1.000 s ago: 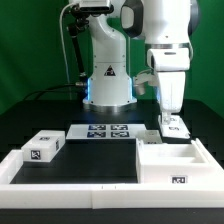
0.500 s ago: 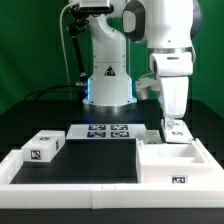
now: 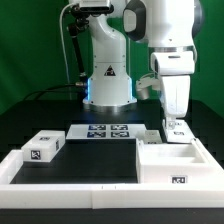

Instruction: Assemble cabinet

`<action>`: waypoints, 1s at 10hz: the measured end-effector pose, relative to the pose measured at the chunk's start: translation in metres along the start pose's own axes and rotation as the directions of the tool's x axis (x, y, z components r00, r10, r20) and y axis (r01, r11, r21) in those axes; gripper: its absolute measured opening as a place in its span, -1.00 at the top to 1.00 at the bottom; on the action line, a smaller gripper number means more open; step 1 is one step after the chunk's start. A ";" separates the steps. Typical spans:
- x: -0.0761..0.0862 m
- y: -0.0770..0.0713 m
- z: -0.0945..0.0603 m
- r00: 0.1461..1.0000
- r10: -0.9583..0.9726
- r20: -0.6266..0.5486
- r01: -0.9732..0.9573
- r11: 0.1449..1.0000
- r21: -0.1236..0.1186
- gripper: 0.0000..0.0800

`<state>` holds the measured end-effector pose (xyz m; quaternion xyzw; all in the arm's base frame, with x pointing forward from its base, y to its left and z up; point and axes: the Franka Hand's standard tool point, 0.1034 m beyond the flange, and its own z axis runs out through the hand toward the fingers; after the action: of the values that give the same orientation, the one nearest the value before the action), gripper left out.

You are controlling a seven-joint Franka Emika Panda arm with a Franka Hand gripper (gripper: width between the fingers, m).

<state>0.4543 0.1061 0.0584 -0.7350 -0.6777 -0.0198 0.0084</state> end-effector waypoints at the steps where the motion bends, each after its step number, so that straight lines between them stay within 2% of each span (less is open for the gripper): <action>1: 0.000 0.000 0.000 1.000 0.000 0.000 0.000 1.000 0.001 0.83; 10: -0.002 0.009 -0.001 1.000 0.009 0.002 -0.009 1.000 0.004 0.83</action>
Offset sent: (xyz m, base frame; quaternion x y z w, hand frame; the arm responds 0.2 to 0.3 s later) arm 0.0077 -0.0018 0.0023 0.0070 -0.0010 -0.0033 1.0000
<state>0.4626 0.1035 0.0590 -0.7381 -0.6744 -0.0176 0.0090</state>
